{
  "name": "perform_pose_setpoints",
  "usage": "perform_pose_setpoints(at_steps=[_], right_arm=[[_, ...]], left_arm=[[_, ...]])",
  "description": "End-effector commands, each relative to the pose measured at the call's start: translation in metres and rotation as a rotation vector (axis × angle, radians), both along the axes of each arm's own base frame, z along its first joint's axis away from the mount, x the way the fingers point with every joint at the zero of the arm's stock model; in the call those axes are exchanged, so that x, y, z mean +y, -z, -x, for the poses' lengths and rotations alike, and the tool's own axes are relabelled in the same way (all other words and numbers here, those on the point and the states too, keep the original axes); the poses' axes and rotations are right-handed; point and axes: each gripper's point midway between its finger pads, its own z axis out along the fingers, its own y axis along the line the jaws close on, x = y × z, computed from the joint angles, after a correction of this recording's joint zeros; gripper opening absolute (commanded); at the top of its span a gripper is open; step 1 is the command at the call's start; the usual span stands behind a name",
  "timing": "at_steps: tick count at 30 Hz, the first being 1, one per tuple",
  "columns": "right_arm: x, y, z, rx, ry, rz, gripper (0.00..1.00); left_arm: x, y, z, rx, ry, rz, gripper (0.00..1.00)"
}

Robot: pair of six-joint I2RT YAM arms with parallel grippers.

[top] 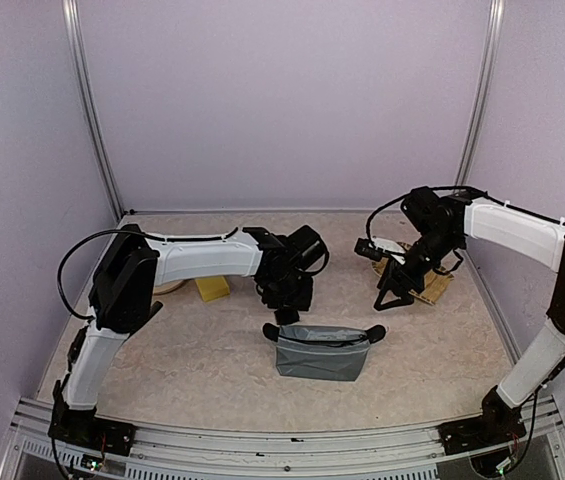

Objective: Sort the hair-cutting tools
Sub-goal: Pick up the comb from the center of the board.

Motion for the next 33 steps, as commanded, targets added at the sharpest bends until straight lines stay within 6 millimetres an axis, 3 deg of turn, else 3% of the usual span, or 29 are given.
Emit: perform_pose_setpoints(at_steps=[1, 4, 7, 15, 16, 17, 20, 23, 27, 33], right_arm=[[-0.002, 0.003, 0.000, 0.013, 0.006, -0.007, 0.75], [0.001, 0.004, 0.000, 0.022, 0.002, -0.018, 0.75], [0.002, 0.005, 0.000, 0.033, -0.001, -0.025, 0.75], [0.003, 0.009, 0.004, 0.049, -0.007, -0.031, 0.76], [0.003, 0.010, 0.004, 0.052, -0.005, -0.032, 0.91], [0.003, 0.010, 0.005, 0.056, -0.006, -0.032, 0.99], [0.003, 0.011, 0.007, 0.063, -0.008, -0.035, 1.00], [0.004, 0.011, 0.007, 0.066, -0.006, -0.037, 1.00], [0.004, 0.008, 0.005, 0.062, -0.004, -0.038, 1.00], [0.000, 0.006, 0.005, 0.046, 0.005, -0.020, 1.00]], left_arm=[[0.011, 0.010, 0.013, 0.039, -0.021, -0.078, 0.41], [0.024, 0.018, 0.019, 0.054, -0.024, -0.146, 0.38], [0.038, 0.014, 0.023, 0.038, -0.034, -0.208, 0.34], [0.100, 0.014, 0.032, 0.022, -0.097, -0.321, 0.23], [0.106, 0.013, 0.034, 0.026, -0.103, -0.326, 0.23], [0.113, 0.013, 0.035, 0.030, -0.110, -0.330, 0.22], [0.127, 0.009, 0.039, 0.027, -0.128, -0.324, 0.23], [0.132, 0.007, 0.044, 0.031, -0.120, -0.316, 0.20], [0.127, -0.008, 0.045, -0.012, -0.104, -0.335, 0.00], [0.098, -0.066, 0.045, -0.111, -0.065, -0.297, 0.00]])
